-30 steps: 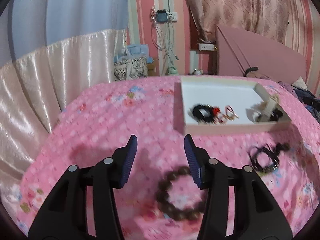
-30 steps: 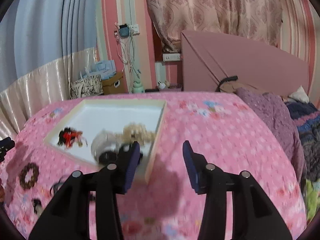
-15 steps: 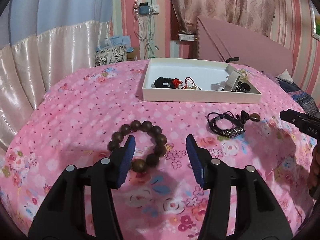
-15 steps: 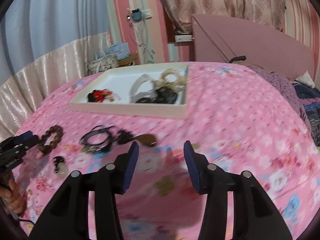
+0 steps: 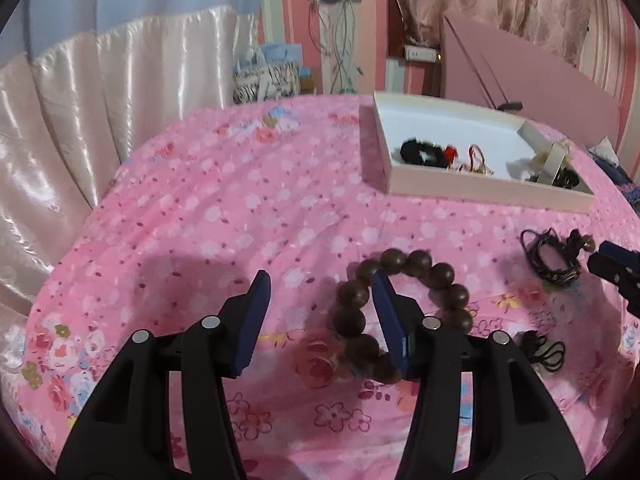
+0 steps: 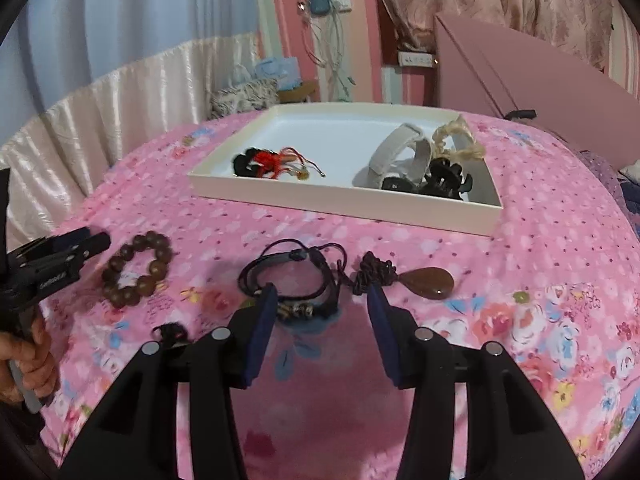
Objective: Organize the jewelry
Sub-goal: 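Grasp the dark wooden bead bracelet with the left tool while the right tool grasps the black leather cord bracelet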
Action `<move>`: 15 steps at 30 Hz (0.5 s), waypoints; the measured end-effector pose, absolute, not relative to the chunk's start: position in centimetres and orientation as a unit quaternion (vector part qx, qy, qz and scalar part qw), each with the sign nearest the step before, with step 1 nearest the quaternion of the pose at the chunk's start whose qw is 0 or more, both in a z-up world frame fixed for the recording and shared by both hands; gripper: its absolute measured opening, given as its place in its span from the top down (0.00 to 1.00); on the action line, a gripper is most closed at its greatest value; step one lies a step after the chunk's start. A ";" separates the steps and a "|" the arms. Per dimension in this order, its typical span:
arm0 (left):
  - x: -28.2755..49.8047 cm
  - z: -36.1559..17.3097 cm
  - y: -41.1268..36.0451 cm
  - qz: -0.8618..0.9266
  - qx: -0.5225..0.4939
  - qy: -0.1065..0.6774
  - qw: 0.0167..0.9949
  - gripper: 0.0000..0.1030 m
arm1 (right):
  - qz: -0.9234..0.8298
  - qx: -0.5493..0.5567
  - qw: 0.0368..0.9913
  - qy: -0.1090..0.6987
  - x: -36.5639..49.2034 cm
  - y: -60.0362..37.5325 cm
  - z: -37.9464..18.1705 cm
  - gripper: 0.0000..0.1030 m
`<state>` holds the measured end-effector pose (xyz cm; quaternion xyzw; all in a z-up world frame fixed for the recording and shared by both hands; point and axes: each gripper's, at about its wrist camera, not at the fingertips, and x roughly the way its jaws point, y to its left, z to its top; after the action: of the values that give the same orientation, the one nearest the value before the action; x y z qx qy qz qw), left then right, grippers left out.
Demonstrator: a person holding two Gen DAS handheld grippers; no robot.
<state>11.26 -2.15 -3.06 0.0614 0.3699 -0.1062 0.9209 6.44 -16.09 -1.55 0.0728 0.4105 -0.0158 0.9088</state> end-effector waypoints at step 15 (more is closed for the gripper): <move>12.8 -5.8 -3.2 -0.140 0.072 0.427 0.890 0.56 | 0.013 0.114 0.892 0.437 8.1 -15.4 -3.7 0.61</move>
<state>12.82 -3.21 -5.83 0.0724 0.4273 -0.1400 0.8903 8.08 -15.43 -3.68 0.1138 0.4368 0.0127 0.8923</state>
